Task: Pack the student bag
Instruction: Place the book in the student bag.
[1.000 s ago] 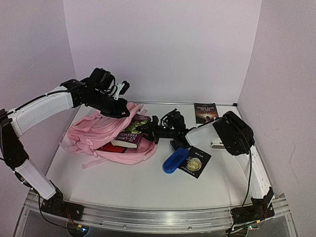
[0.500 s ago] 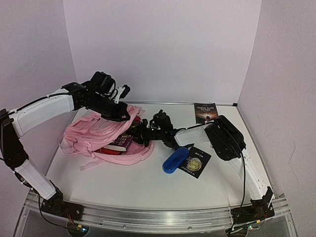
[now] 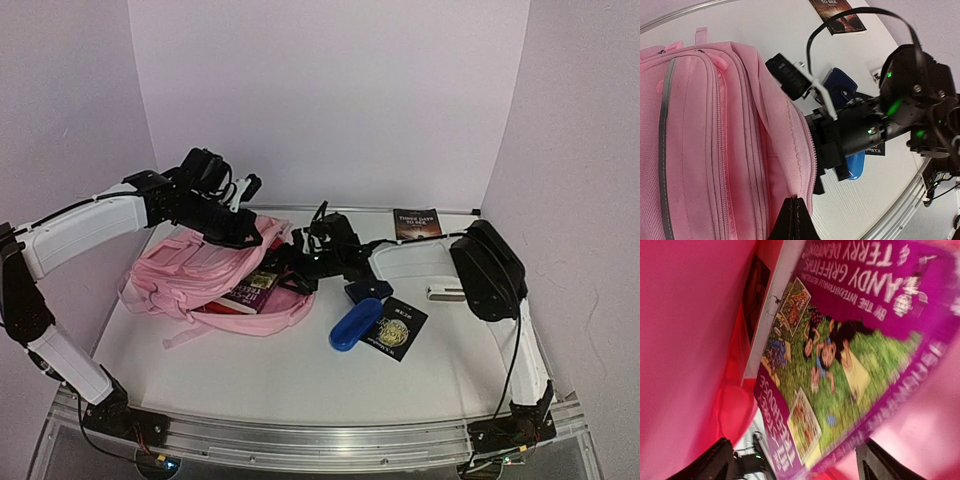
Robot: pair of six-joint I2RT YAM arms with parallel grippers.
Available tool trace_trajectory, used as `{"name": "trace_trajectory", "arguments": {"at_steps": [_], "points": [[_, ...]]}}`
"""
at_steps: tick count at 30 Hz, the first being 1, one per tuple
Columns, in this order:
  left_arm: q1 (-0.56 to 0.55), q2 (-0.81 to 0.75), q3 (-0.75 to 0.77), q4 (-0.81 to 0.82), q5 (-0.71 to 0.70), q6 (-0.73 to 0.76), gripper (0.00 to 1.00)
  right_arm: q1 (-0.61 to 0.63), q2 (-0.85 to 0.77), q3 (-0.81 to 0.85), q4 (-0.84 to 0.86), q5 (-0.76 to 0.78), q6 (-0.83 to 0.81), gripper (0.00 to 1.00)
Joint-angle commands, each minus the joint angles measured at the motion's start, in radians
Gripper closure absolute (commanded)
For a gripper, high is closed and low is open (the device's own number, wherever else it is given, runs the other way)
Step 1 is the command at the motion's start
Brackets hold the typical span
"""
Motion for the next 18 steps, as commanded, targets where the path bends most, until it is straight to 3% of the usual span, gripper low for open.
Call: {"name": "trace_trajectory", "arguments": {"at_steps": [1,6,12,15,18], "points": [[0.006,-0.067,-0.013,0.072,0.025,-0.013,1.0,-0.037,-0.167,-0.057,-0.074,0.071,-0.219,0.33],[0.007,-0.084,-0.049,0.083,0.04,-0.022,1.0,-0.058,-0.204,-0.066,-0.171,0.159,-0.38,0.44],[0.007,-0.097,-0.073,0.09,0.053,-0.027,1.0,-0.054,-0.112,0.055,-0.304,0.254,-0.593,0.53],[0.007,-0.1,-0.074,0.087,0.053,-0.028,1.0,-0.042,-0.068,0.091,-0.353,0.292,-0.663,0.5],[0.007,-0.103,-0.075,0.087,0.052,-0.027,1.0,-0.03,-0.04,0.108,-0.385,0.356,-0.726,0.41]]}}
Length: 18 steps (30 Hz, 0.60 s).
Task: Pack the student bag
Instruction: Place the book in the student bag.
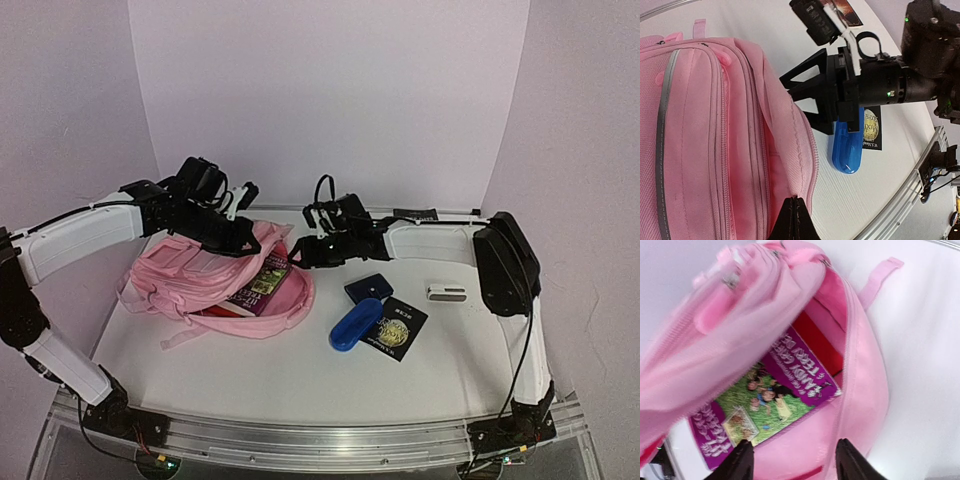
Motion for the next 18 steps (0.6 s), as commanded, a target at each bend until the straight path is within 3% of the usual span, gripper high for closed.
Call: {"name": "trace_trajectory", "arguments": {"at_steps": [1,4,9,12,17,18], "points": [[0.005,-0.064,0.007,0.045,0.021,-0.008,1.0,0.027,0.059,0.058,-0.098,0.127,-0.167,0.39],[0.005,-0.068,-0.001,0.047,0.018,-0.009,1.0,0.033,0.087,0.083,-0.123,0.168,-0.21,0.38],[0.005,-0.068,-0.023,0.055,0.019,-0.017,1.0,0.046,0.136,0.139,-0.179,0.221,-0.267,0.48],[0.005,-0.065,-0.037,0.056,0.012,-0.022,1.0,0.046,0.148,0.167,-0.212,0.238,-0.279,0.61],[0.005,-0.056,-0.068,0.058,-0.006,-0.031,1.0,0.04,0.13,0.192,-0.235,0.31,-0.31,0.95],[0.005,-0.054,-0.076,0.063,-0.008,-0.032,1.0,0.033,0.123,0.197,-0.236,0.313,-0.31,0.98]]}}
